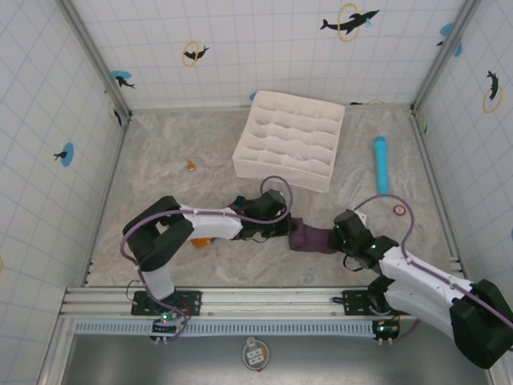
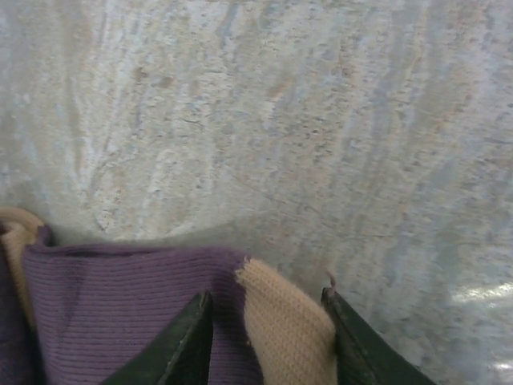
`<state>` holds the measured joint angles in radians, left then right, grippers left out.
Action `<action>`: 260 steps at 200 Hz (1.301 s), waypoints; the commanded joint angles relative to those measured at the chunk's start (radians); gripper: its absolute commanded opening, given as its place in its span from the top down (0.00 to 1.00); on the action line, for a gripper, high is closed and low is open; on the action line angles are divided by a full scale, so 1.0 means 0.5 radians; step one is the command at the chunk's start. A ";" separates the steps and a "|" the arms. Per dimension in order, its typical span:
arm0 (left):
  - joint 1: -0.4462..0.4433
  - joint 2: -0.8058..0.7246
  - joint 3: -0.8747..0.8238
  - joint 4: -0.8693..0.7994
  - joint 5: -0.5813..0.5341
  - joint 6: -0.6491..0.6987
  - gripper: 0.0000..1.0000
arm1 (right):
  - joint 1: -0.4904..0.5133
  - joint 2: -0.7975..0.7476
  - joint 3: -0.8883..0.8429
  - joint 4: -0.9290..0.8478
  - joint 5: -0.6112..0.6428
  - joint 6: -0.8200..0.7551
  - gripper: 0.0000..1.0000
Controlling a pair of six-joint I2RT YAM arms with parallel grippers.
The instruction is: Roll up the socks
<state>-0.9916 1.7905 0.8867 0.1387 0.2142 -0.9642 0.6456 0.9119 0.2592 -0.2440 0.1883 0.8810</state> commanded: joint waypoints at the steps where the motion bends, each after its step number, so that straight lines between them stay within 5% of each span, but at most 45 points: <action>1: 0.015 -0.021 -0.068 -0.159 0.032 0.048 1.00 | -0.019 0.038 -0.110 0.076 -0.148 0.025 0.78; 23: 0.014 -0.071 -0.085 -0.148 0.038 0.069 1.00 | -0.067 0.100 -0.105 0.122 -0.134 -0.023 1.00; 102: 0.014 -0.288 -0.314 -0.076 -0.017 -0.020 1.00 | -0.135 0.698 0.347 0.350 -0.193 -0.391 1.00; 179: -0.015 -0.452 -0.482 -0.141 -0.371 -0.283 1.00 | -0.120 1.078 0.562 0.675 -0.322 -0.597 1.00; 236: -0.042 -0.501 -0.629 -0.196 -0.588 -0.539 1.00 | -0.110 1.099 0.664 0.723 -0.435 -0.810 0.75; 260: -0.045 -0.517 -0.618 -0.222 -0.640 -0.580 1.00 | -0.084 0.996 0.723 0.664 -0.387 -0.914 0.53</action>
<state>-1.0103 1.5299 0.6060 0.1524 -0.0364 -1.2034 0.5903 1.4582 0.5575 0.0917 -0.0254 0.5018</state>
